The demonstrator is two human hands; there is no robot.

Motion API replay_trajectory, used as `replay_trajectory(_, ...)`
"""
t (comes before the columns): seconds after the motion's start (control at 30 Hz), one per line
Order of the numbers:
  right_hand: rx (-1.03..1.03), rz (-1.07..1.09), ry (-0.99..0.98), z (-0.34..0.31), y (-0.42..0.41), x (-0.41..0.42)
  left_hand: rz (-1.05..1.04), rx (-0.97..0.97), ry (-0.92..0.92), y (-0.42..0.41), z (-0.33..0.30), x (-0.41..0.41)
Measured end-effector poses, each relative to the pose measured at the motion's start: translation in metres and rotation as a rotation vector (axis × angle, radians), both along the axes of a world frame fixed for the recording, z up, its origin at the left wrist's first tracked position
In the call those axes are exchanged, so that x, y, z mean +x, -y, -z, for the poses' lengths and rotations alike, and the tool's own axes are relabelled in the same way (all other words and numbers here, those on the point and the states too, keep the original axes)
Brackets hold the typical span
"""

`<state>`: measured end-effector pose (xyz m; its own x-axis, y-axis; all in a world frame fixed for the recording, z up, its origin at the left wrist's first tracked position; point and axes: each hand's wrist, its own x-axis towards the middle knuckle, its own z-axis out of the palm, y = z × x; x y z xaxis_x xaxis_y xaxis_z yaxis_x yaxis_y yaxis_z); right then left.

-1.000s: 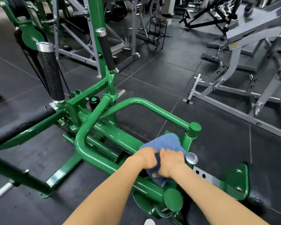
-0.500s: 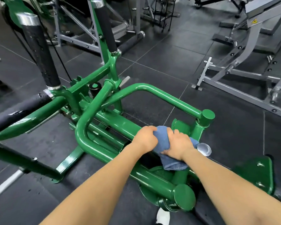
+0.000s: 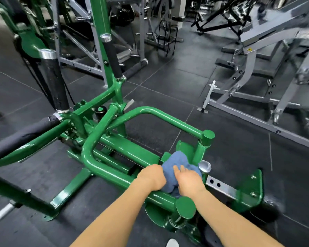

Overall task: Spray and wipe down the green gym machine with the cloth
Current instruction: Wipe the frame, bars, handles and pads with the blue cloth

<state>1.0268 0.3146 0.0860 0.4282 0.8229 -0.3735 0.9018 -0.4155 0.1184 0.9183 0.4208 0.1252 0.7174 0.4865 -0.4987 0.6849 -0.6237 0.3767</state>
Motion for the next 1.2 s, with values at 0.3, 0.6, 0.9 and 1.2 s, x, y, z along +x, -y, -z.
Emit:
replay_trajectory(0.3,0.009,0.135,-0.189,-0.053,0.031,-0.002,0.008,-0.066,0.113,0.003,-0.013,-0.017)
replay_trajectory(0.6,0.560,0.565,-0.255,-0.118,0.054,0.046,-0.073,-0.138,0.316,0.013,-0.053,0.012)
replay_trajectory(0.9,0.032,0.353,-0.215,-0.081,0.039,0.056,-0.029,-0.162,0.105,0.042,-0.037,0.048)
replay_trajectory(1.2,0.096,0.266,-0.264,-0.051,0.019,0.091,-0.254,-0.097,0.094,0.053,-0.014,0.090)
